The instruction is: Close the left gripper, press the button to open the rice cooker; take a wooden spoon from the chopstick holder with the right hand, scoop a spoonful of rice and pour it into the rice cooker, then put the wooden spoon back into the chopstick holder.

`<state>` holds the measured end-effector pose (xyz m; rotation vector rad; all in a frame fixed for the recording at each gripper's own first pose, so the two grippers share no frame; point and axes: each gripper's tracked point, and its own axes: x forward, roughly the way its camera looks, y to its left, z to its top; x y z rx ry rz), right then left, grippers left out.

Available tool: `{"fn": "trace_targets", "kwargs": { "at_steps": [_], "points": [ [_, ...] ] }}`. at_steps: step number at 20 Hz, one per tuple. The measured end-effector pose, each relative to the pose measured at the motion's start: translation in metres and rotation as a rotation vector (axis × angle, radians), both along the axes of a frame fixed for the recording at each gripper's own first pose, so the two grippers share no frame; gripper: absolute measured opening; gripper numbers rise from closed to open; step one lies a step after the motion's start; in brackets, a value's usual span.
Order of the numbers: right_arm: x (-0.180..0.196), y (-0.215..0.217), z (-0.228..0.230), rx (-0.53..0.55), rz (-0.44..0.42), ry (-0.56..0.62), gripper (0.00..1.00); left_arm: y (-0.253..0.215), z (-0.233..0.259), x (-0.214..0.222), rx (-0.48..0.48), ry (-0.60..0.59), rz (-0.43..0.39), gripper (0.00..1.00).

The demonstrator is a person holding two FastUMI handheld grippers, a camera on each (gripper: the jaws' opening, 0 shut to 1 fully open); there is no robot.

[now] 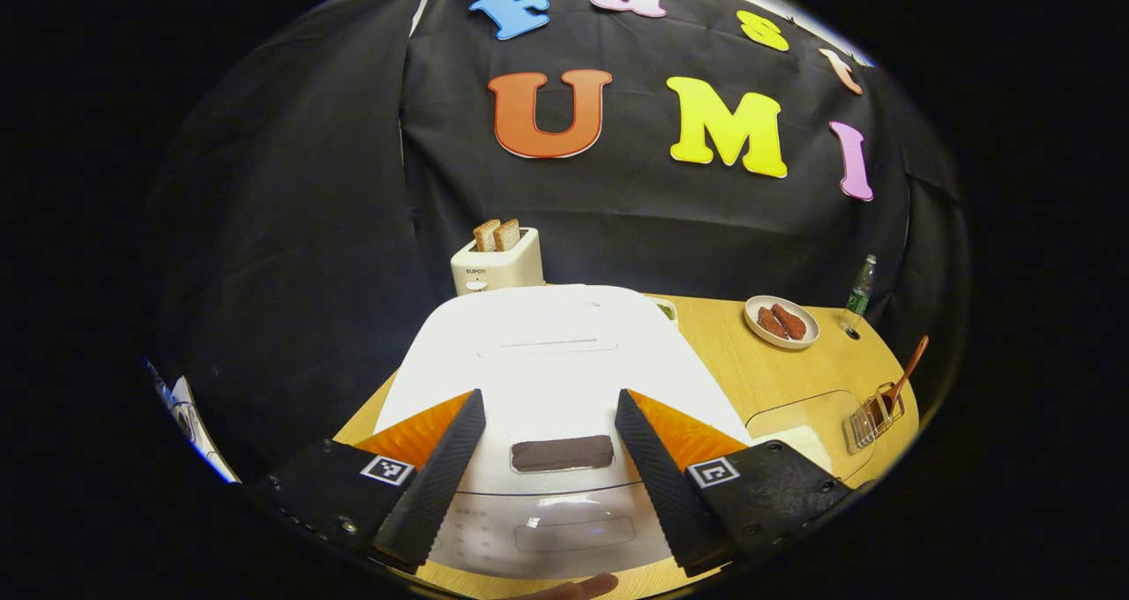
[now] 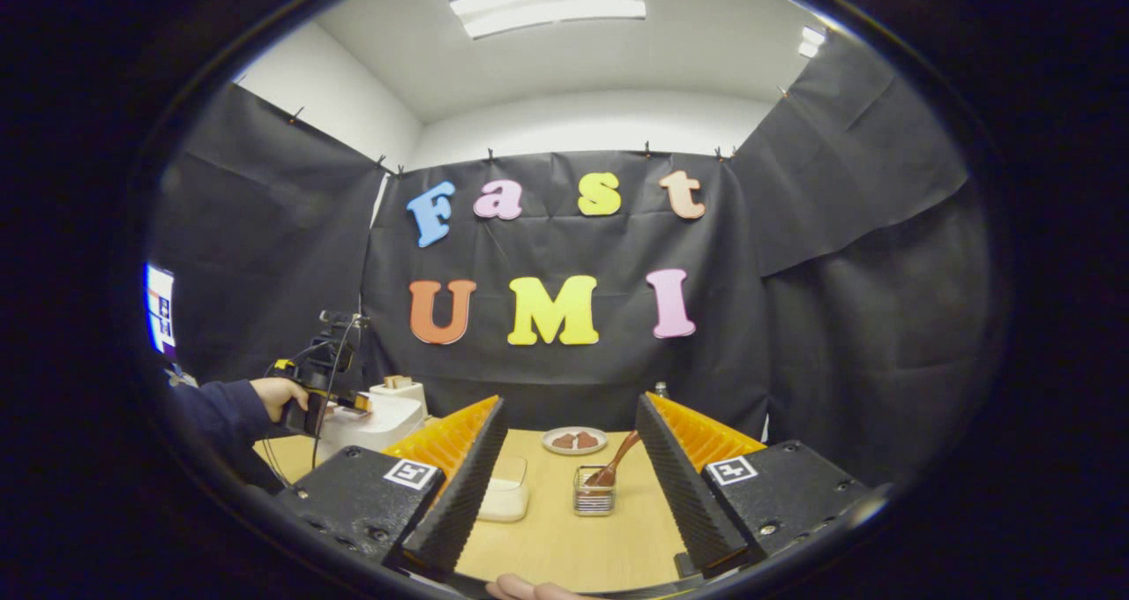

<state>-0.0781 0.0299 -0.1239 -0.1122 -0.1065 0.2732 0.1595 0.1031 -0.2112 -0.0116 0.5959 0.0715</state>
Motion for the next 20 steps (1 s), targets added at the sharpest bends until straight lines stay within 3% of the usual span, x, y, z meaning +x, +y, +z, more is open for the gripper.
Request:
{"fn": "trace_targets", "kwargs": {
  "at_steps": [12, 19, 20],
  "points": [
    [0.008, -0.005, -0.011, -0.001, -0.023, 0.053, 0.96, 0.000, 0.002, -0.002, -0.012, -0.082, -0.011, 0.97],
    [0.013, -0.012, -0.006, 0.016, -0.048, 0.044, 0.96, -0.008, 0.023, -0.012, -0.097, -0.152, 0.001, 0.93],
    [0.014, -0.014, -0.005, 0.024, -0.056, 0.040, 0.91, -0.011, 0.031, -0.016, -0.096, -0.175, -0.008, 0.93]
  ]
}}
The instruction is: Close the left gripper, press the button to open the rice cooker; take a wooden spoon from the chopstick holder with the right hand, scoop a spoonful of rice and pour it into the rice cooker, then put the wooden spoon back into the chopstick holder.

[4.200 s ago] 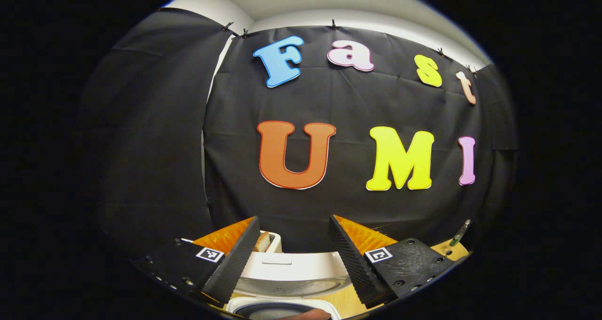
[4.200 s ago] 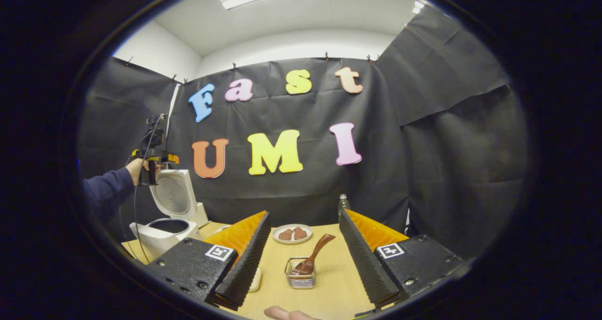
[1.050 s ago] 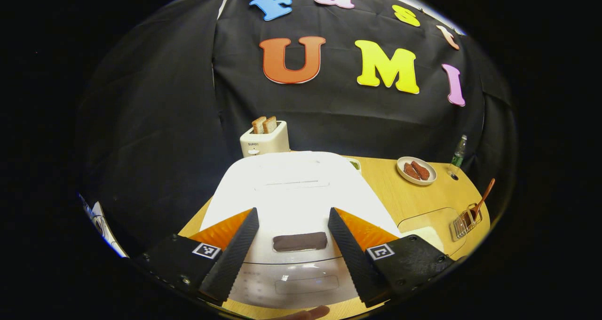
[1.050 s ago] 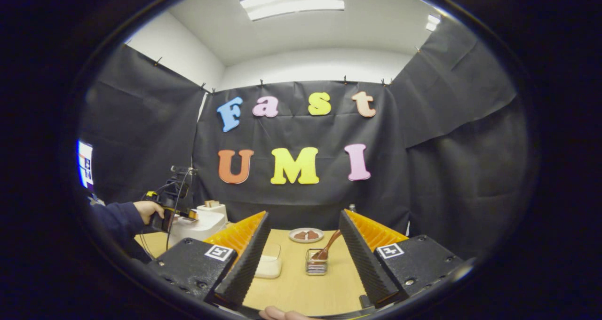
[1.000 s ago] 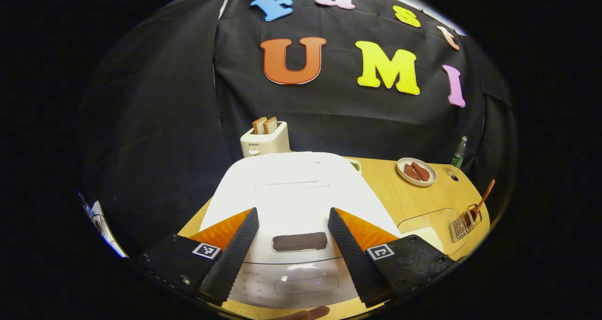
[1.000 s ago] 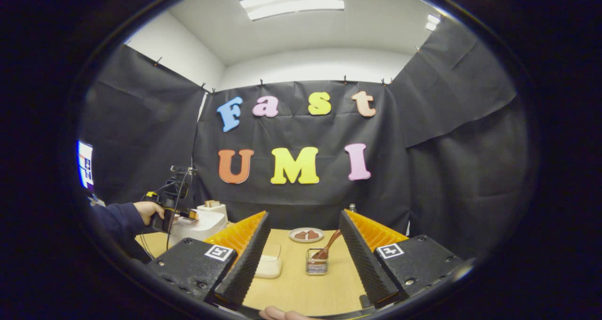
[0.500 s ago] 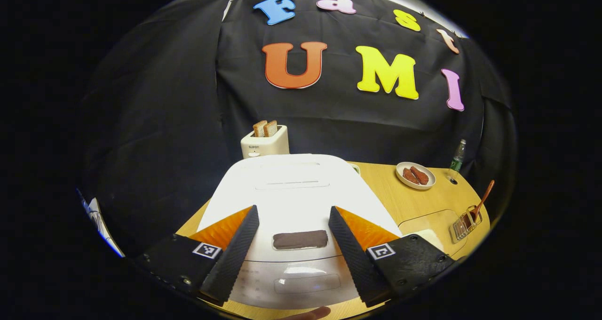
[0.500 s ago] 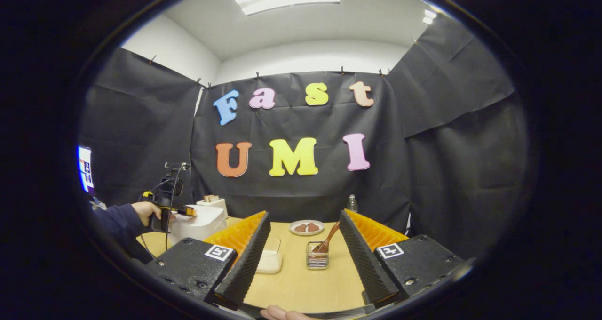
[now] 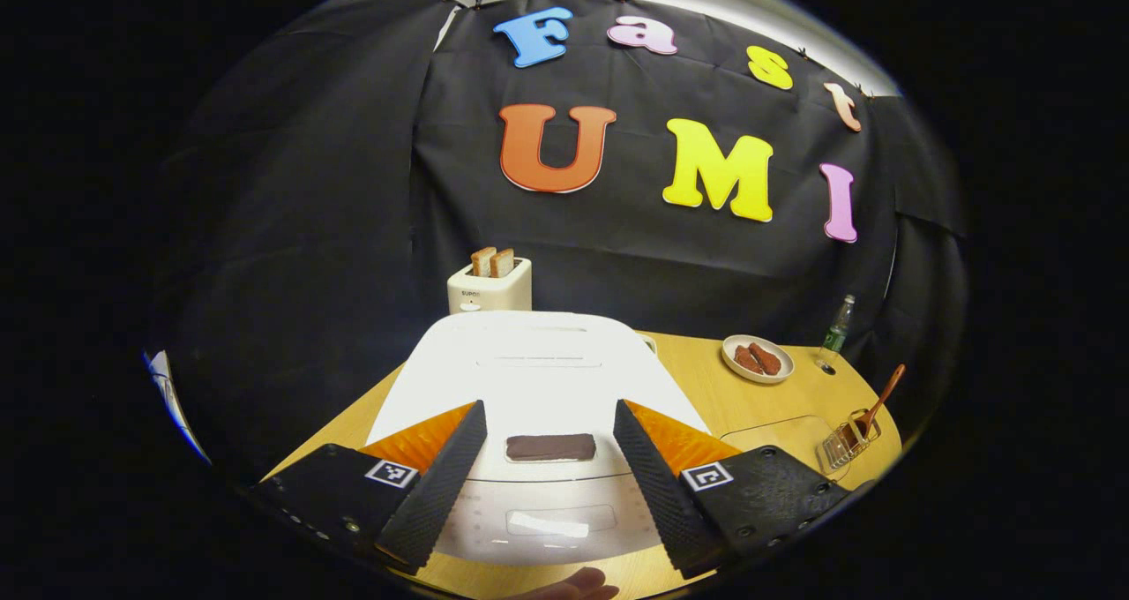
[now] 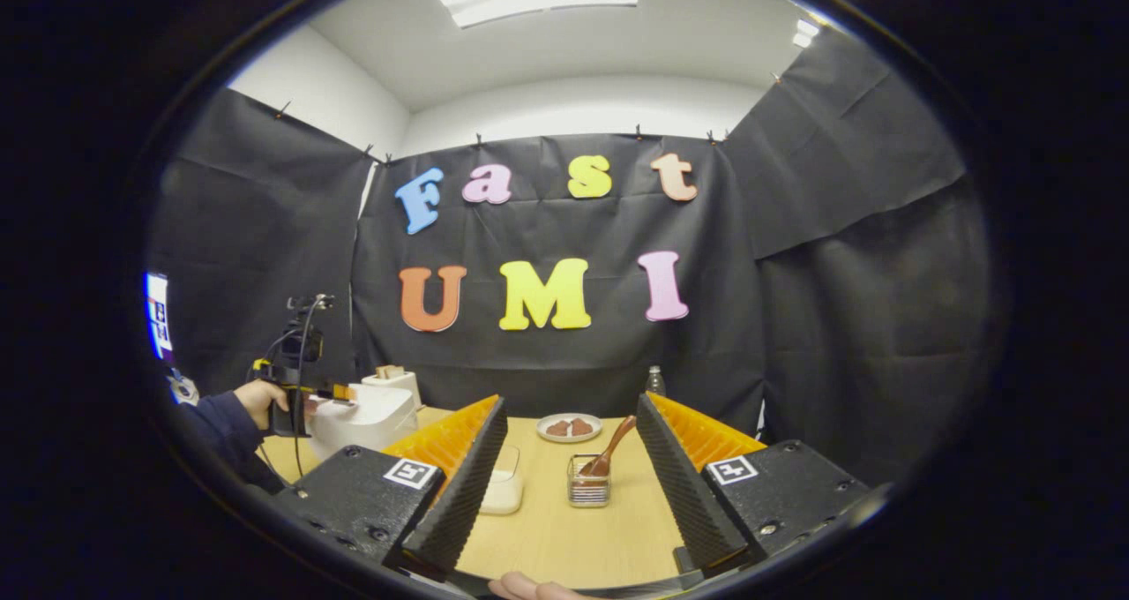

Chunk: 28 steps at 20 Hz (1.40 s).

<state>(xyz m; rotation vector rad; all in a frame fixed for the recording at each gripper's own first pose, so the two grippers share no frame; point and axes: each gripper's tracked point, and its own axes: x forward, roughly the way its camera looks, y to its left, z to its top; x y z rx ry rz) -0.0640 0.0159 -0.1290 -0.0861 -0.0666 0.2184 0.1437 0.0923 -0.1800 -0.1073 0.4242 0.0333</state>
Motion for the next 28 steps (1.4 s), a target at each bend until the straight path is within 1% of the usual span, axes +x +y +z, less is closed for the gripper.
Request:
{"fn": "trace_targets", "kwargs": {
  "at_steps": [1, 2, 5, 7, 8, 11, 12, 13, 14, 18, 20, 22, 23, 24, 28],
  "points": [
    [0.001, -0.001, 0.001, 0.004, -0.007, -0.003, 0.91, -0.002, 0.009, -0.003, 0.008, -0.024, -0.005, 0.93],
    [0.001, -0.001, 0.002, 0.009, -0.012, -0.007, 0.96, -0.003, 0.018, -0.008, 0.017, -0.050, -0.013, 0.94],
    [0.003, 0.002, 0.004, 0.021, -0.013, -0.002, 0.95, -0.016, 0.047, -0.021, 0.006, -0.106, -0.033, 0.95],
    [0.005, -0.001, 0.003, 0.022, -0.020, 0.003, 0.95, -0.030, 0.066, -0.035, -0.013, -0.149, -0.069, 0.94],
    [0.006, -0.001, 0.004, 0.024, -0.019, 0.006, 0.95, -0.033, 0.074, -0.042, -0.004, -0.162, -0.078, 0.94],
    [0.009, 0.002, -0.002, 0.031, -0.013, 0.032, 0.95, -0.024, 0.098, -0.062, 0.056, -0.201, -0.048, 0.94],
    [0.011, 0.003, -0.003, 0.035, -0.008, 0.040, 0.95, -0.028, 0.109, -0.069, 0.058, -0.220, -0.046, 0.94],
    [0.012, 0.005, -0.004, 0.040, -0.004, 0.047, 1.00, -0.035, 0.118, -0.076, 0.050, -0.243, -0.059, 0.94],
    [0.011, 0.006, -0.003, 0.045, -0.001, 0.054, 0.96, -0.042, 0.125, -0.084, 0.046, -0.252, -0.073, 0.94],
    [0.012, 0.004, 0.007, 0.081, 0.016, 0.068, 0.96, -0.053, 0.149, -0.112, 0.042, -0.283, -0.072, 0.94],
    [0.012, -0.002, 0.012, 0.102, 0.017, 0.074, 0.95, -0.061, 0.157, -0.130, 0.026, -0.299, -0.070, 0.94],
    [0.019, -0.010, 0.014, 0.100, -0.006, 0.080, 0.95, -0.070, 0.162, -0.144, 0.030, -0.323, -0.078, 0.94],
    [0.022, -0.015, 0.016, 0.087, -0.023, 0.079, 1.00, -0.074, 0.162, -0.151, 0.035, -0.327, -0.081, 0.94],
    [0.024, -0.018, 0.018, 0.073, -0.036, 0.077, 0.95, -0.075, 0.162, -0.160, 0.043, -0.330, -0.079, 0.94],
    [0.026, -0.015, 0.025, 0.046, -0.021, 0.069, 0.95, -0.079, 0.156, -0.184, 0.078, -0.344, -0.058, 0.94]
  ]
}}
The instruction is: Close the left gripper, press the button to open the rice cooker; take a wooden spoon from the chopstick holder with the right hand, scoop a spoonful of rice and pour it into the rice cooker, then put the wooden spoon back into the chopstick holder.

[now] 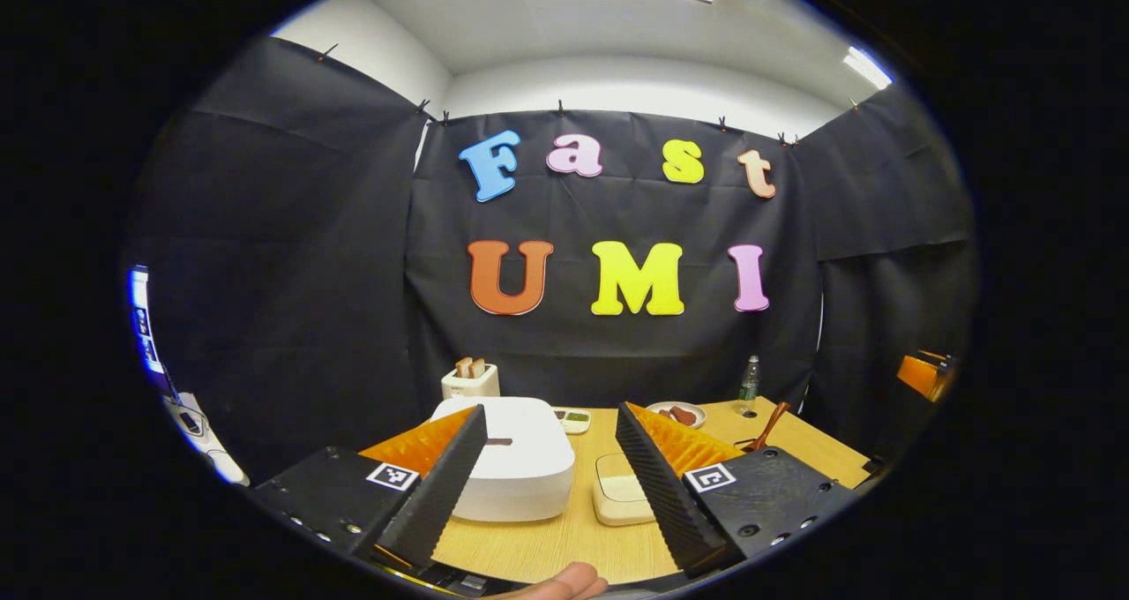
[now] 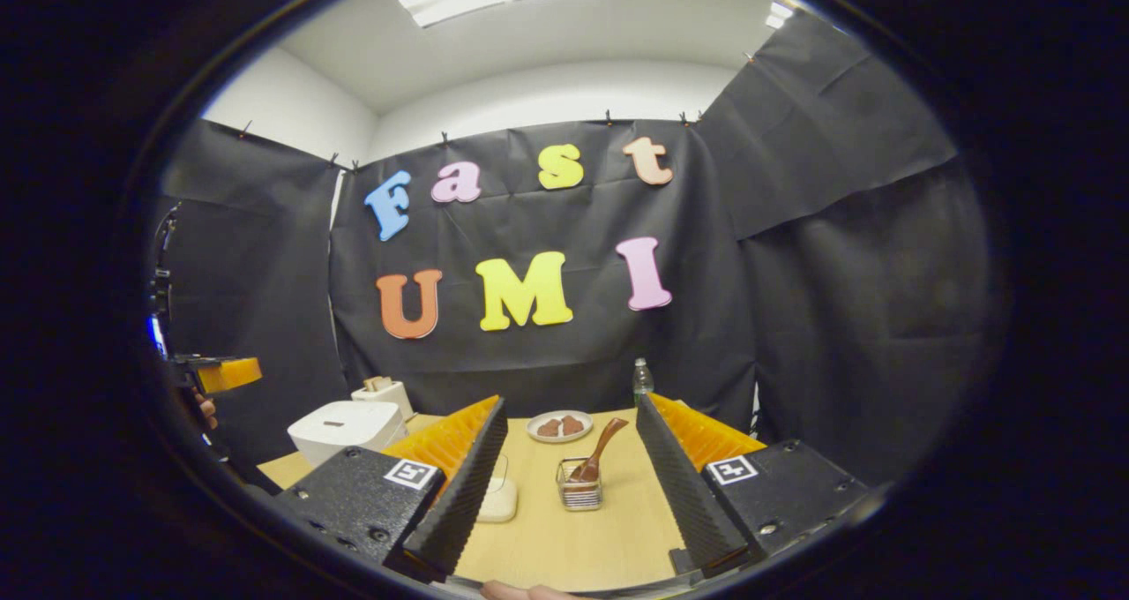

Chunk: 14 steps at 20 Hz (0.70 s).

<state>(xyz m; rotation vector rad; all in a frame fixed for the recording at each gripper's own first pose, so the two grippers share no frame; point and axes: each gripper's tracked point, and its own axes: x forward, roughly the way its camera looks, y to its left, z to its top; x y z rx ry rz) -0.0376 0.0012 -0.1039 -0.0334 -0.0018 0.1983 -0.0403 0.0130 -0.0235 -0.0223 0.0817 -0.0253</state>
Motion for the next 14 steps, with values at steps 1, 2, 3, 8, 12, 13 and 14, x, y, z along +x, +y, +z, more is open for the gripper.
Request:
{"fn": "trace_targets", "kwargs": {
  "at_steps": [1, 2, 3, 8, 12, 13, 14],
  "points": [
    [-0.001, 0.000, 0.000, -0.008, 0.005, -0.003, 0.95, -0.003, -0.002, -0.007, 0.001, -0.005, -0.001, 0.94],
    [-0.001, -0.001, 0.001, -0.020, 0.006, -0.004, 0.95, -0.007, -0.003, -0.013, -0.002, -0.007, -0.011, 0.94],
    [0.000, -0.001, 0.000, -0.031, 0.004, -0.005, 0.95, -0.011, -0.006, -0.018, -0.008, -0.006, -0.020, 0.94],
    [-0.005, 0.005, -0.007, -0.058, 0.011, -0.001, 0.96, -0.011, -0.002, -0.035, 0.016, -0.047, -0.025, 0.94],
    [-0.008, 0.011, -0.014, -0.067, 0.014, 0.006, 0.95, -0.015, -0.002, -0.042, 0.005, -0.071, -0.046, 0.94],
    [-0.008, 0.012, -0.014, -0.074, 0.016, 0.005, 0.95, -0.014, -0.003, -0.041, 0.001, -0.067, -0.048, 0.94],
    [-0.009, 0.014, -0.013, -0.075, 0.018, 0.001, 0.95, -0.013, -0.004, -0.041, -0.001, -0.065, -0.049, 0.94]
  ]
}}
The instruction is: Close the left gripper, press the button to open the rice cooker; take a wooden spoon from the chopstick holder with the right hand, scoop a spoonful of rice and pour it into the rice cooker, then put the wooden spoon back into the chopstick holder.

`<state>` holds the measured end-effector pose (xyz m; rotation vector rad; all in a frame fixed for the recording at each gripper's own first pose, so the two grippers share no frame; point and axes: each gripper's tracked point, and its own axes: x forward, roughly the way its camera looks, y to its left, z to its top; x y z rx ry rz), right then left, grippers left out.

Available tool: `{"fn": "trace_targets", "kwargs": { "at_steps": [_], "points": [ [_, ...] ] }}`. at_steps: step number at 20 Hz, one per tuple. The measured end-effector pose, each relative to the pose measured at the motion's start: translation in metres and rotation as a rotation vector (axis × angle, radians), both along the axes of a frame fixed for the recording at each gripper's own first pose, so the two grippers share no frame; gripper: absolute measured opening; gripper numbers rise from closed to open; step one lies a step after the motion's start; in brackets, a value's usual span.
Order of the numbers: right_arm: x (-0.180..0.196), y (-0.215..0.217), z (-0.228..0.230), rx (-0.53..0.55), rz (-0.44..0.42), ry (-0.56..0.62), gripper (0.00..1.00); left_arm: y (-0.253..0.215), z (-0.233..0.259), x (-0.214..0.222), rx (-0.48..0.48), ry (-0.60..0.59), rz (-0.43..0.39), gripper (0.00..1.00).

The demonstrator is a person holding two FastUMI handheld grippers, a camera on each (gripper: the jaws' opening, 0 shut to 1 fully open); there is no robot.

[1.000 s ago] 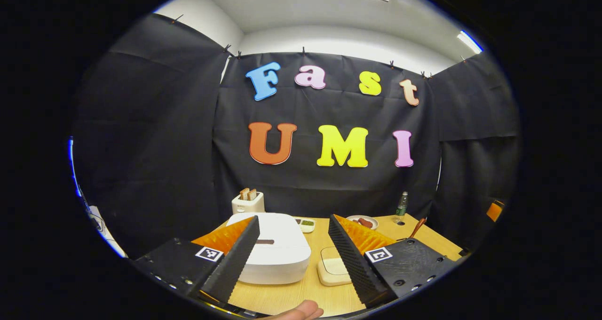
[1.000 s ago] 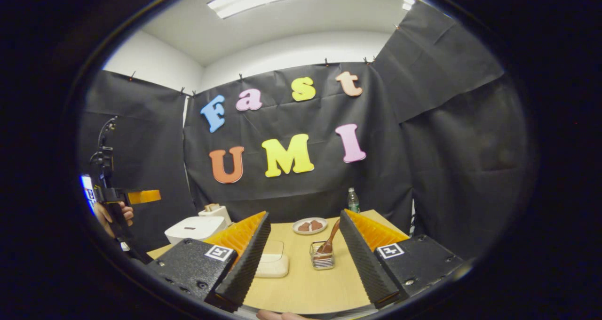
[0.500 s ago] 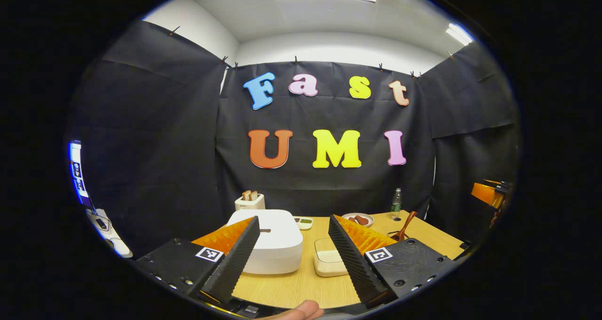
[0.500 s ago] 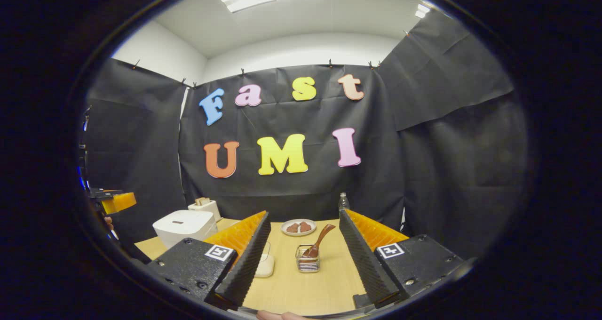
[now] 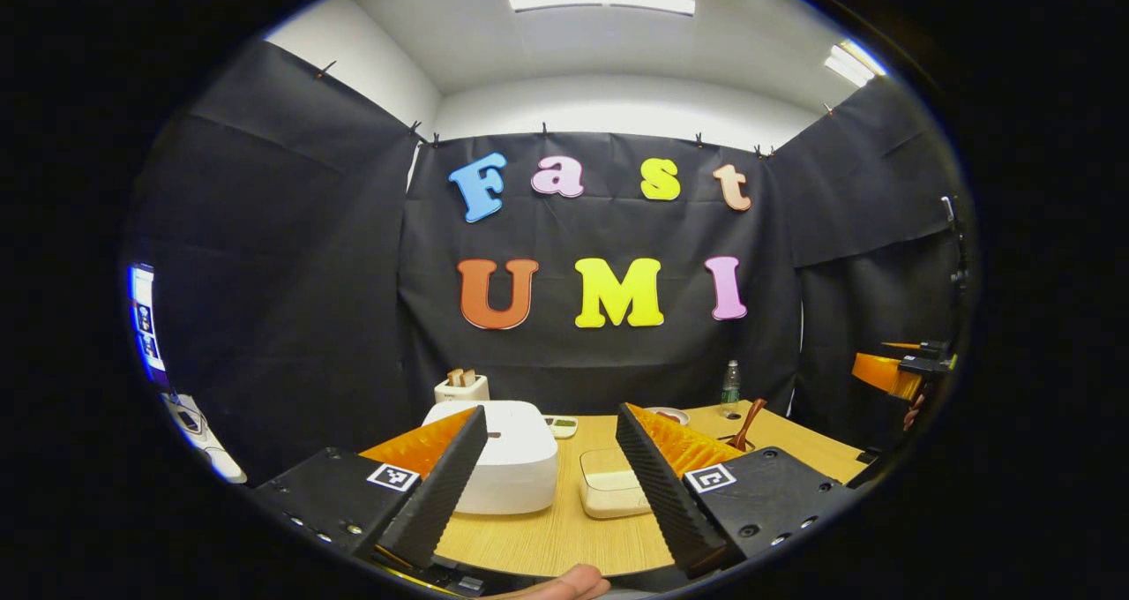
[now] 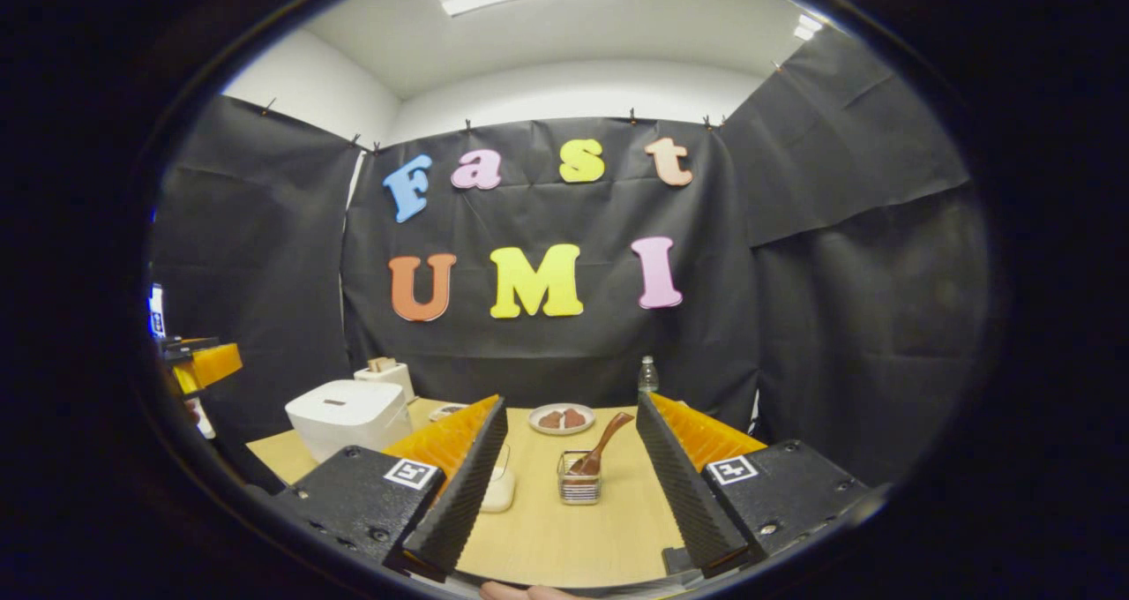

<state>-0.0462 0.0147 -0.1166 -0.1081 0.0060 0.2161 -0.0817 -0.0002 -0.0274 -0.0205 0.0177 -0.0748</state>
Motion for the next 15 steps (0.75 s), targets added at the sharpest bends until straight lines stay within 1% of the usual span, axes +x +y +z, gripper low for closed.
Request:
{"fn": "trace_targets", "kwargs": {
  "at_steps": [1, 2, 5, 7, 9, 12, 15],
  "points": [
    [0.000, 0.002, 0.002, 0.000, 0.002, -0.006, 0.91, 0.002, -0.001, 0.000, -0.001, 0.004, 0.001, 0.94],
    [-0.001, 0.002, 0.003, -0.001, 0.003, -0.013, 0.96, 0.004, -0.001, 0.000, -0.002, 0.001, 0.003, 0.94],
    [-0.003, 0.003, 0.002, 0.002, -0.003, -0.015, 0.96, 0.002, 0.005, -0.002, -0.030, -0.029, -0.026, 0.94],
    [-0.007, 0.005, 0.007, 0.023, 0.007, -0.028, 0.96, 0.005, 0.007, -0.004, -0.045, -0.047, -0.037, 0.94],
    [-0.009, 0.006, 0.010, 0.044, 0.011, -0.043, 0.96, 0.012, 0.008, -0.005, -0.039, -0.050, -0.021, 0.94],
    [-0.013, 0.003, 0.011, 0.055, 0.012, -0.064, 0.95, 0.006, 0.008, -0.007, -0.029, -0.059, -0.047, 0.94],
    [-0.018, 0.005, 0.016, 0.072, 0.029, -0.089, 0.95, 0.007, 0.005, -0.008, -0.013, -0.058, -0.050, 0.94]
  ]
}}
